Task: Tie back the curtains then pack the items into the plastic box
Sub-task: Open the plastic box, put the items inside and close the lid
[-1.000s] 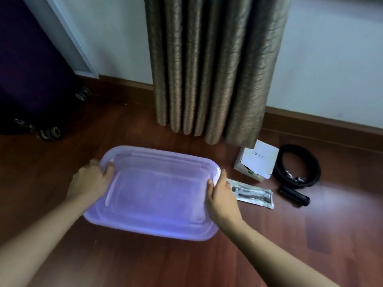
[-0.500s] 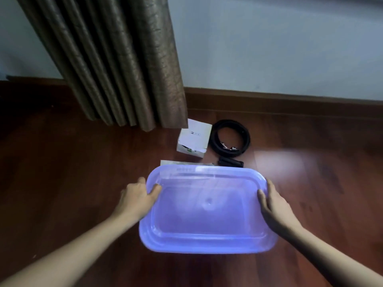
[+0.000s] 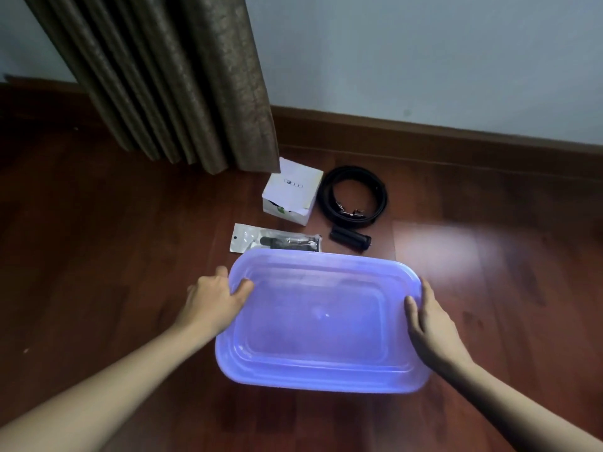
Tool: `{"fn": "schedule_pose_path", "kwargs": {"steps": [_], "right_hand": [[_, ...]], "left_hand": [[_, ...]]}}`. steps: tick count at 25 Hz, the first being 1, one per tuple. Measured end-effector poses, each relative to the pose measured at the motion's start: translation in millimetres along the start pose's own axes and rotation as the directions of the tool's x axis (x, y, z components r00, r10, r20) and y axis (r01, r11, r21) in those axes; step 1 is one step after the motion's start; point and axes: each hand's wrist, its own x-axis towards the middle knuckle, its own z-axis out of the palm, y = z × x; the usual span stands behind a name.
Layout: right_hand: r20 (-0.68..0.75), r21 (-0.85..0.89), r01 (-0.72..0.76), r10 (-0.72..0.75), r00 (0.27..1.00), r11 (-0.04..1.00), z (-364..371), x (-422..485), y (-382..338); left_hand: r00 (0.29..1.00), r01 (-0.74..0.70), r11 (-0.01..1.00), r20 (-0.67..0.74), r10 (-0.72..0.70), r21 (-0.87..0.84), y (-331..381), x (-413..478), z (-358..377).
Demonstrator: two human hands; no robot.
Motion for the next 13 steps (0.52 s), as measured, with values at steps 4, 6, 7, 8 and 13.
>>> {"fn": "schedule_pose_path", "kwargs": {"steps": [4,6,7,8,13], "right_hand": [[0.006,0.018,0.017,-0.017,1.0,1.0,4,0,3],[-0.003,0.02,0.023,-0.023,1.0,1.0,5,0,5],[-0.009,0.019,0.026,-0.026,1.0,0.999,5,0,6],[-0.013,0.019,0.024,-0.024,1.0,1.0,6,0,6],[-0.047,0.036,0.045,-0.043,0.998,0.998,6,-4,4]], "left_hand": [[1.0,0.029,0.998,0.005,-0.029,0.056,1,-3,1],[1.0,-0.026,0.998,0.005,0.025,0.052,2,5,-2],[0.998,-0.07,0.997,0.005,0.07,0.032,3,11,-3],[0.993,-0.116,0.993,0.003,0.116,0.01,4,15,-4],[0.975,-0.223,0.975,-0.01,0.223,0.006,4,27,-7]]}}
